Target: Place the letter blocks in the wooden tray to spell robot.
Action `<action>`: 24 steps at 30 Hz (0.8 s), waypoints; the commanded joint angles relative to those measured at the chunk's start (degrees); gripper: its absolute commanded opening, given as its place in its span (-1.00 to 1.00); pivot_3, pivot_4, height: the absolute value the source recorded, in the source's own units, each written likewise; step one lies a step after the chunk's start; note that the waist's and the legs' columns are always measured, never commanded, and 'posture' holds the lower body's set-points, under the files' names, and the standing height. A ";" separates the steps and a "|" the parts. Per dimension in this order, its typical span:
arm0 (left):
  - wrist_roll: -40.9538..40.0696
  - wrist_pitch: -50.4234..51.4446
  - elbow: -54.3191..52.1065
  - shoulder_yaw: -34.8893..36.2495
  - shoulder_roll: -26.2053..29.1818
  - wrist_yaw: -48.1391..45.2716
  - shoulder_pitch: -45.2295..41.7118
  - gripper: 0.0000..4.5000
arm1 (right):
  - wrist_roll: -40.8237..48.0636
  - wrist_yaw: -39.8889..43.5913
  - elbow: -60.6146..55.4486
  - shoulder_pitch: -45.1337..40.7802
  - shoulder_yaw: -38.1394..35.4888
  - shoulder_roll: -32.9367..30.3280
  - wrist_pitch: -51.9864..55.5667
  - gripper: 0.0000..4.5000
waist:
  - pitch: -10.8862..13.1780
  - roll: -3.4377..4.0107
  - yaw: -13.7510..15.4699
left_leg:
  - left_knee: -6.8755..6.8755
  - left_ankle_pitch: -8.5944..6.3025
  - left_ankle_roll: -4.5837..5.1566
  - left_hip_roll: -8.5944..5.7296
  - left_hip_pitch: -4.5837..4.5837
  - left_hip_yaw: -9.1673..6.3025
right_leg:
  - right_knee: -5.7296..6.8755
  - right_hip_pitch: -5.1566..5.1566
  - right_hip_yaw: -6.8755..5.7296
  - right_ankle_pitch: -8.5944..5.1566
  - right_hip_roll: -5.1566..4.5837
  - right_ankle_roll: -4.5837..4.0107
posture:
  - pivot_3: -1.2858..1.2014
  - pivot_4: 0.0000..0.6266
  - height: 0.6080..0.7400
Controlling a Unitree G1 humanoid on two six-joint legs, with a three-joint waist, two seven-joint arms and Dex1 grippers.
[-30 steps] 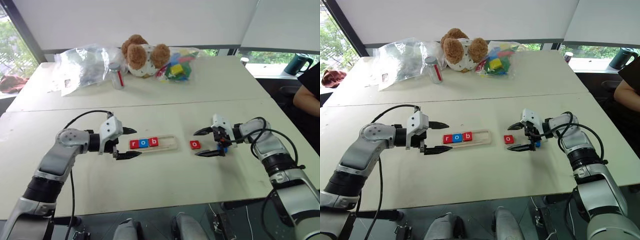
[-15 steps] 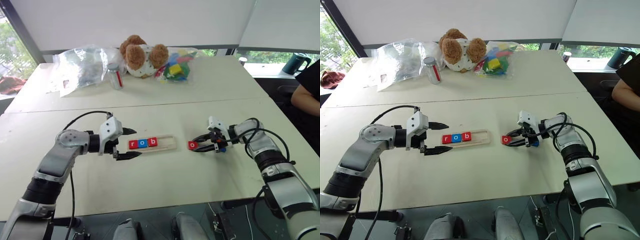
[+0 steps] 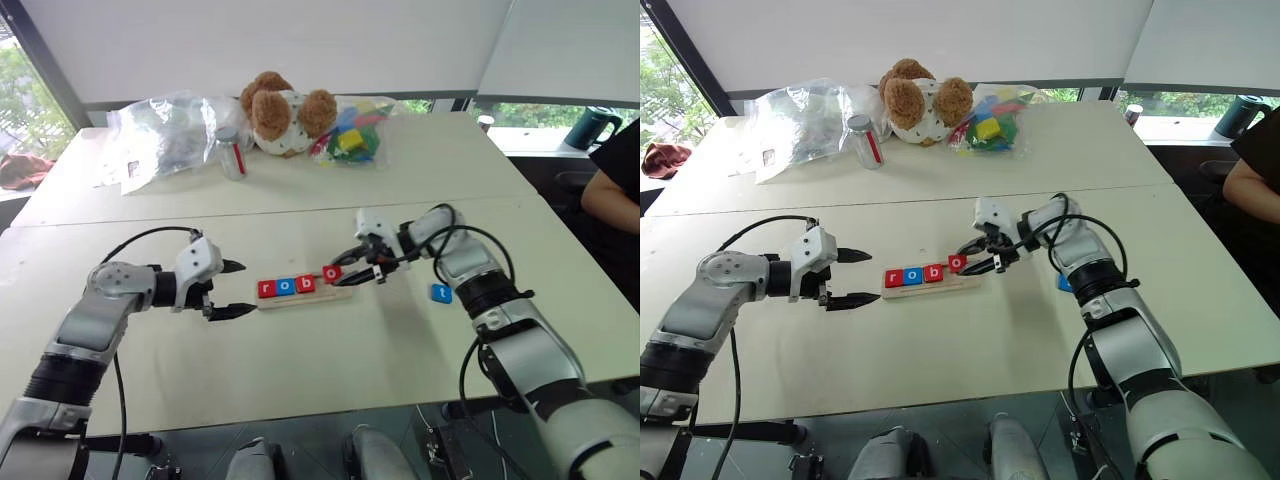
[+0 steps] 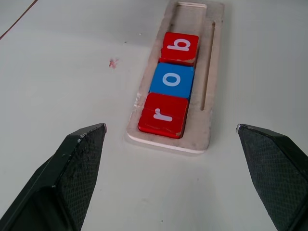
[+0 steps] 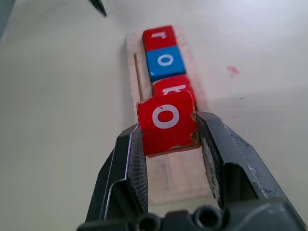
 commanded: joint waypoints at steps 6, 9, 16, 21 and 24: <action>-0.58 -0.30 -2.40 2.99 1.34 0.89 2.04 1.00 | -2.98 -1.85 10.80 -6.21 0.33 3.93 -6.49 -0.50 | 0.00 0.01 -0.33 | -0.05 0.00 -0.01 0.04 0.10 0.09 | 0.05 -0.02 0.03 0.00 0.03 0.00 | 0.03 -0.52 1.00; -1.24 0.59 -4.02 3.06 0.70 1.48 3.08 1.00 | -3.58 -2.26 13.20 -7.34 0.35 4.83 -7.67 -0.50 | 0.00 0.01 -0.34 | -0.07 0.00 -0.01 0.05 0.12 0.12 | 0.05 -0.02 0.05 0.00 0.03 0.00 | 0.03 -0.52 1.00; -2.06 2.30 -6.85 2.71 -1.35 2.83 4.16 1.00 | -5.43 -3.43 17.38 -8.72 0.63 6.75 -9.90 -0.50 | 0.01 0.01 -0.30 | -0.05 0.00 -0.01 0.05 0.14 0.19 | 0.06 -0.01 0.10 0.00 0.01 0.00 | 0.03 -0.52 1.00; -2.04 2.69 -7.38 2.71 -1.49 3.17 4.32 1.00 | -6.21 -3.77 19.71 -9.78 0.43 7.93 -9.97 -0.50 | 0.01 0.02 -0.36 | -0.07 0.00 -0.01 0.05 0.16 0.19 | 0.06 -0.02 0.10 0.00 0.02 0.00 | 0.03 -0.52 1.00; -2.06 2.66 -7.10 2.73 -1.45 3.23 4.13 1.00 | -6.32 -3.28 19.96 -9.85 0.36 8.37 -9.68 -0.50 | 0.01 0.01 -0.43 | -0.07 0.00 -0.01 0.05 0.17 0.20 | 0.07 -0.01 0.11 0.00 0.02 0.00 | 0.03 -0.52 1.00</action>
